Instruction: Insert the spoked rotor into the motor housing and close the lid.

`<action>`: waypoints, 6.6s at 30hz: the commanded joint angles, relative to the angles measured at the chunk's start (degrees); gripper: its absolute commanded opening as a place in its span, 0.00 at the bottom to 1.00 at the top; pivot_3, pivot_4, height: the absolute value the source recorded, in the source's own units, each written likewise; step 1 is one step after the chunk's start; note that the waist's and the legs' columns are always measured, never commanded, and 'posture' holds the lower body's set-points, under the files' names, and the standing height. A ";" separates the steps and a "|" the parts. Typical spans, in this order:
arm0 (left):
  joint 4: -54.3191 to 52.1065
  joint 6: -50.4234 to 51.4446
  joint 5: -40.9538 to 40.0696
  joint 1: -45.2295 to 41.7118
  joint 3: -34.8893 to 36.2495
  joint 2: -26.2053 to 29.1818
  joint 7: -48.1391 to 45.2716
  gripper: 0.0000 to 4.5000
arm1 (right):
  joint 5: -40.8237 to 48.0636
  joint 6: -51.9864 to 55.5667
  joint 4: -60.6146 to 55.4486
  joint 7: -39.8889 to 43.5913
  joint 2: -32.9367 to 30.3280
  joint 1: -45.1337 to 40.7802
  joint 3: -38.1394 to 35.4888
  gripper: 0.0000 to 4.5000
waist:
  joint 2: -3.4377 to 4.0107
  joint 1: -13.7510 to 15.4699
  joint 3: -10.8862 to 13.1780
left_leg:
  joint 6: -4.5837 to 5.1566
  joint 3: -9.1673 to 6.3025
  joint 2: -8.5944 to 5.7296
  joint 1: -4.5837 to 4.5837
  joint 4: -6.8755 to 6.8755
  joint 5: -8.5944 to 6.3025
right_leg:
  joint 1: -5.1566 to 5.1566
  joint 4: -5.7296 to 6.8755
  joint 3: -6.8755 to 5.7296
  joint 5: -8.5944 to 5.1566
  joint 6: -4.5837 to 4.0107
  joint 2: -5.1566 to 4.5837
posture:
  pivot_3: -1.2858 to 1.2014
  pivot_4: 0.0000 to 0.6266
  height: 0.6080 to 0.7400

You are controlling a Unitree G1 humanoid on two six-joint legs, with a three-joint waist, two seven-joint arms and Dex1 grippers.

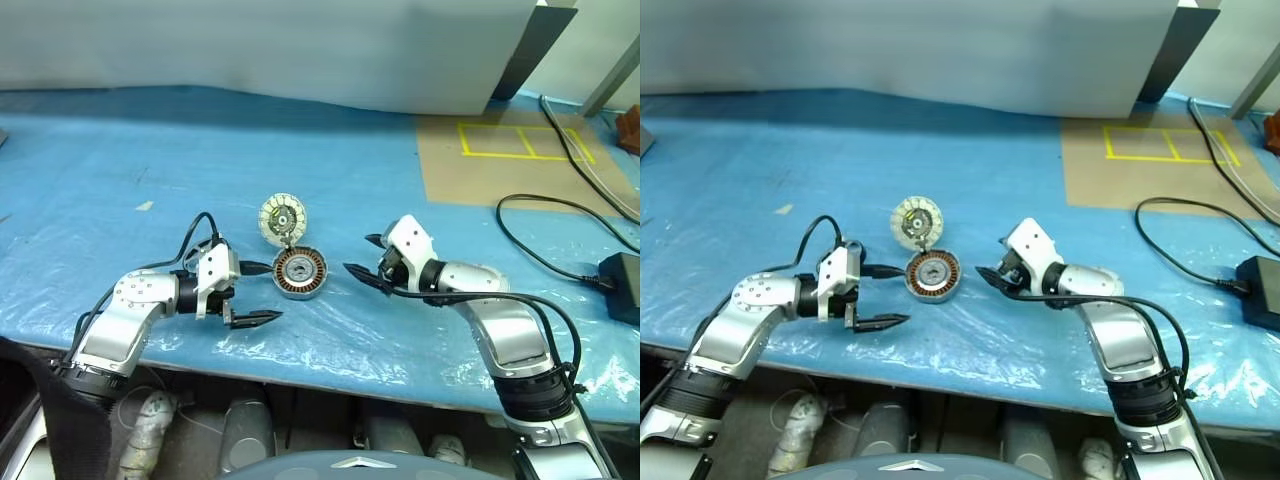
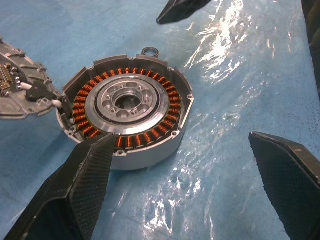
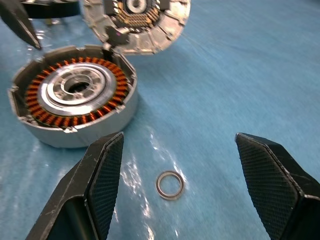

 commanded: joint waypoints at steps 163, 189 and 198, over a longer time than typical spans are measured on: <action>-6.75 1.74 2.02 1.32 -0.24 0.48 1.76 1.00 | -0.46 -13.32 24.14 15.83 1.88 -21.74 18.98 0.01 | -0.02 0.18 -0.01 | 0.01 0.01 0.05 0.00 -0.01 0.01 | 0.32 -0.38 -0.17 0.07 0.05 0.01 | 0.52 0.24 1.00; 11.02 -11.59 7.86 0.11 12.59 5.91 12.65 1.00 | 14.35 1.83 11.10 16.39 -3.77 -17.89 6.66 0.01 | -0.03 0.34 -0.02 | 0.02 0.00 0.06 -0.01 0.02 0.00 | 0.35 -0.41 -0.18 0.08 0.08 0.02 | 0.52 0.24 1.00; 16.48 1.12 0.01 -12.43 12.48 13.50 -3.05 1.00 | 12.97 0.61 10.79 14.78 -4.33 -14.11 8.72 0.01 | -0.06 0.39 -0.02 | 0.01 -0.01 0.04 -0.02 0.01 0.01 | 0.29 -0.37 -0.18 0.08 0.07 0.02 | 0.52 0.24 1.00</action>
